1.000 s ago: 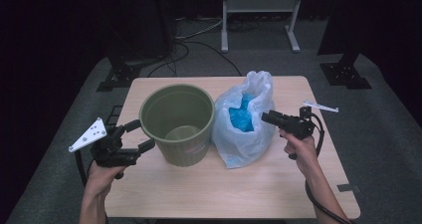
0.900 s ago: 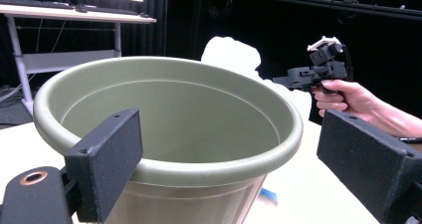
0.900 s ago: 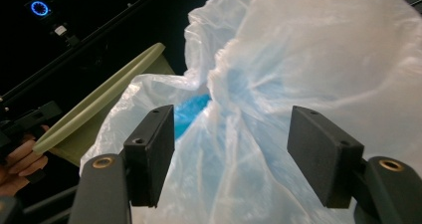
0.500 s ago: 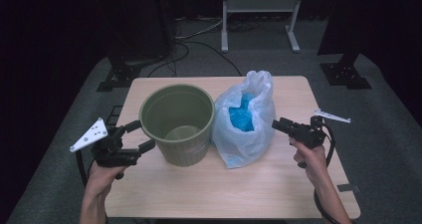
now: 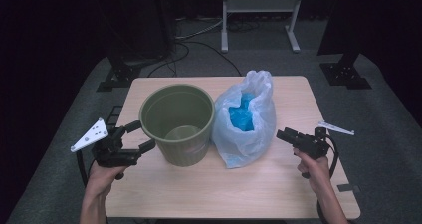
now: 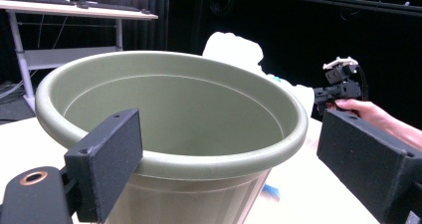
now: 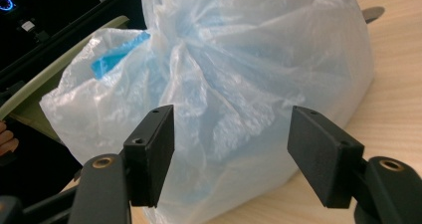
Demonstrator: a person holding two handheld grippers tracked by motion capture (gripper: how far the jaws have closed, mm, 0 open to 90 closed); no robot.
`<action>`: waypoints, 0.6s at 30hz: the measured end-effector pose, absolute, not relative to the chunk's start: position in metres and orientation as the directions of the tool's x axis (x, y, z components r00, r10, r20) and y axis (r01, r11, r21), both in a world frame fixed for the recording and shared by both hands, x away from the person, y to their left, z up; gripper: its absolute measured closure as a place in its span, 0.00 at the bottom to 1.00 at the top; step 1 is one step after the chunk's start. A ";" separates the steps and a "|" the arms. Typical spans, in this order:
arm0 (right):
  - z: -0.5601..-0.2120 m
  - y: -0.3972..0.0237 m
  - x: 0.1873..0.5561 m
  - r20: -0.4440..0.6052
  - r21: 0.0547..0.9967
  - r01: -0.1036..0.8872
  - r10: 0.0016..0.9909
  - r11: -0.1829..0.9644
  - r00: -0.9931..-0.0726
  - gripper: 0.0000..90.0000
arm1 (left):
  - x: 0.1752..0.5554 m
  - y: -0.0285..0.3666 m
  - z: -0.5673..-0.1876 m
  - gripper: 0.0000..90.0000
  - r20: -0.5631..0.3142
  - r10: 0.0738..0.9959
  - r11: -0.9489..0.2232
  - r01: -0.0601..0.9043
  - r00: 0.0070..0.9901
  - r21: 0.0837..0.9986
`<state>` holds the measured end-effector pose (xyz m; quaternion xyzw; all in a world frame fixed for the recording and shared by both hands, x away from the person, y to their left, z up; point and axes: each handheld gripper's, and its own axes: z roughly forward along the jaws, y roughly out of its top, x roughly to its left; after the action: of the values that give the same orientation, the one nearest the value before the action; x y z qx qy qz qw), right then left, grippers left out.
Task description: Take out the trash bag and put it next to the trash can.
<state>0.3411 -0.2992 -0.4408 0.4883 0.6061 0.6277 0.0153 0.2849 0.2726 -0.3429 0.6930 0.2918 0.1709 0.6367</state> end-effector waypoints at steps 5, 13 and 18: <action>-0.449 -0.304 0.334 0.601 0.770 0.576 0.613 -0.275 -0.512 0.37 | 0.285 0.273 -0.343 0.10 -0.134 0.624 -0.021 0.188 0.770 0.982; -0.460 -0.312 0.320 0.623 0.759 0.571 0.603 -0.313 -0.498 0.37 | 0.285 0.273 -0.344 0.10 -0.136 0.624 -0.021 0.190 0.770 0.982; -0.465 -0.313 0.309 0.618 0.764 0.560 0.612 -0.320 -0.494 0.37 | 0.285 0.272 -0.344 0.10 -0.137 0.624 -0.022 0.193 0.769 0.981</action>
<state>0.3092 -0.3135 -0.4654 0.5024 0.5828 0.6383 0.0203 0.2850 0.2722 -0.3444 0.6944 0.2942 0.1700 0.6343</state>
